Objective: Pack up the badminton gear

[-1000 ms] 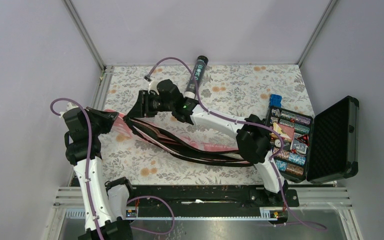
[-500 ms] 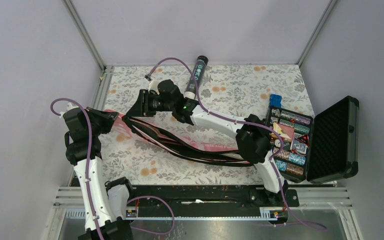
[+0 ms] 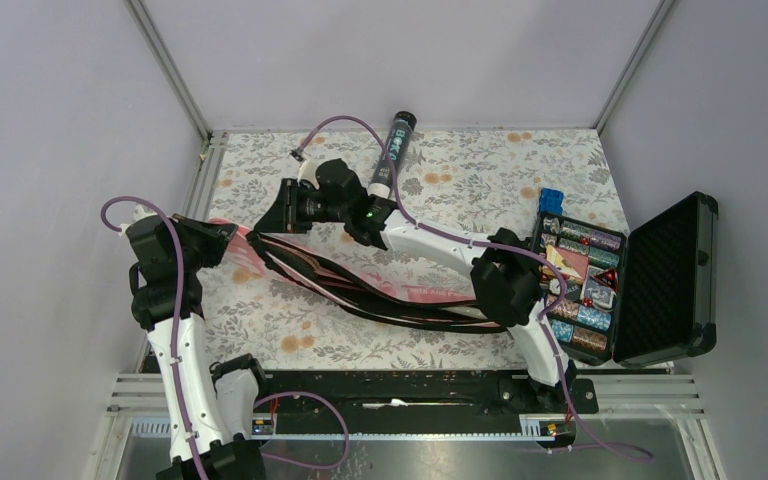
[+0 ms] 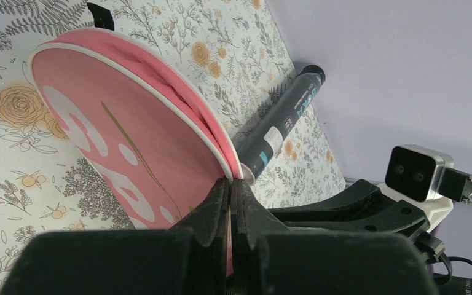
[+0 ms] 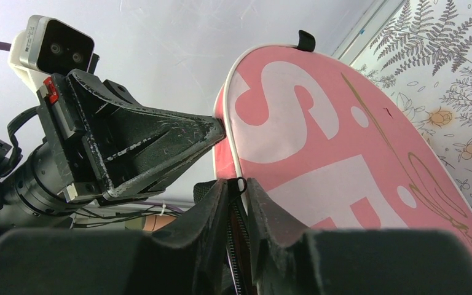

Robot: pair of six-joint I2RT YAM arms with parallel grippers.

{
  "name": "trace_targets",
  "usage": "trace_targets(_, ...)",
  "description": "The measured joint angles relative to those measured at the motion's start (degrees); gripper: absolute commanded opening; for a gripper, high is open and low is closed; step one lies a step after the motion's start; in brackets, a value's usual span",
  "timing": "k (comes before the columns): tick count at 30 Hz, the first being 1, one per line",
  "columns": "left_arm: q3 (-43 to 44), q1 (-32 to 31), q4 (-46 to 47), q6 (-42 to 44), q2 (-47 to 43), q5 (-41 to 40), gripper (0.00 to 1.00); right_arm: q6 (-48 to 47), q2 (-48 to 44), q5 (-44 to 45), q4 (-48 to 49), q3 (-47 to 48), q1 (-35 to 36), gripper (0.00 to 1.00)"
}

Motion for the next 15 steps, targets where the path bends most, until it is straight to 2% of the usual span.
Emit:
trace_targets(2, 0.0, 0.0, 0.0, 0.0, 0.0, 0.0, 0.00, 0.3, 0.1, 0.0, 0.0, 0.0, 0.0, 0.17)
trace_targets(4, 0.0, 0.0, 0.0, 0.0, 0.0, 0.0, 0.00, 0.4, 0.3, 0.0, 0.1, 0.0, 0.0, 0.02)
trace_targets(5, 0.0, 0.0, 0.0, 0.0, 0.0, 0.0, 0.00, 0.7, 0.4, 0.1, 0.2, 0.0, -0.1, 0.00)
trace_targets(10, 0.0, 0.0, -0.2, 0.1, -0.1, -0.5, 0.00, 1.7, 0.5, 0.4, 2.4, -0.1, -0.1, 0.00)
trace_targets(15, 0.6, -0.3, -2.3, 2.0, 0.3, -3.4, 0.00, 1.2, -0.9, 1.8, 4.4, -4.2, 0.0, 0.00)
